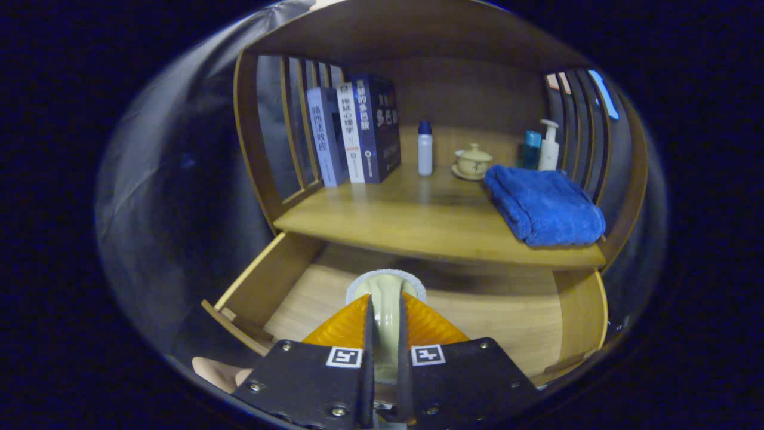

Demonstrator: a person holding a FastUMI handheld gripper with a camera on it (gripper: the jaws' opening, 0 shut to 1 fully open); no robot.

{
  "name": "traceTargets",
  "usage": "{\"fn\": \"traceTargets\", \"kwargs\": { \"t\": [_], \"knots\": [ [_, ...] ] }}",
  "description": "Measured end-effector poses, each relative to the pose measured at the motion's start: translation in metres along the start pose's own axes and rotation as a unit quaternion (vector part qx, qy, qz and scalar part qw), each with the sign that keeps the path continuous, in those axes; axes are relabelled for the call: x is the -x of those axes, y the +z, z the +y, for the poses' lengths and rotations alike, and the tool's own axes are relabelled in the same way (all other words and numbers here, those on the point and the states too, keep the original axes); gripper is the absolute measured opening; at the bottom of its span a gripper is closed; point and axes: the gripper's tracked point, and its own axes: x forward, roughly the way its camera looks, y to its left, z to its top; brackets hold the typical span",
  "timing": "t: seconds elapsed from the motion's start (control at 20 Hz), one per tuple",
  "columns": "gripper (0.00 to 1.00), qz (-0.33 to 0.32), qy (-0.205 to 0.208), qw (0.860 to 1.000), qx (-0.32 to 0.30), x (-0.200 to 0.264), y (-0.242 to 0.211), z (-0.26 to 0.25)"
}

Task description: Pull open the drawer, take out the items inside it, and place them on the countertop above the cabinet.

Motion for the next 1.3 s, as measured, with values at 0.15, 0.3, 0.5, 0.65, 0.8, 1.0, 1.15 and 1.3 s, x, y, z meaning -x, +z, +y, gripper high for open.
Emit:
{"fn": "traceTargets", "kwargs": {
  "t": [0.15, 0.3, 0.5, 0.65, 0.8, 1.0, 1.15, 1.3],
  "knots": [
    [0.16, -0.042, -0.004, 0.999, -0.002, 0.011, 0.032, 0.000],
    [0.16, -0.075, -0.028, 0.997, 0.014, 0.009, 0.061, -0.010],
    [0.16, -0.097, -0.049, 0.994, 0.018, -0.007, 0.083, -0.014],
    [0.15, -0.101, -0.067, 0.992, 0.021, -0.026, 0.092, -0.019],
    [0.16, -0.089, -0.082, 0.992, 0.022, -0.049, 0.089, -0.025],
    [0.16, -0.065, -0.095, 0.993, 0.022, -0.078, 0.078, -0.030],
    [0.16, -0.070, -0.101, 0.992, 0.017, -0.087, 0.082, -0.032],
    [0.16, -0.067, -0.112, 0.991, 0.018, -0.098, 0.086, -0.038]
  ]
}}
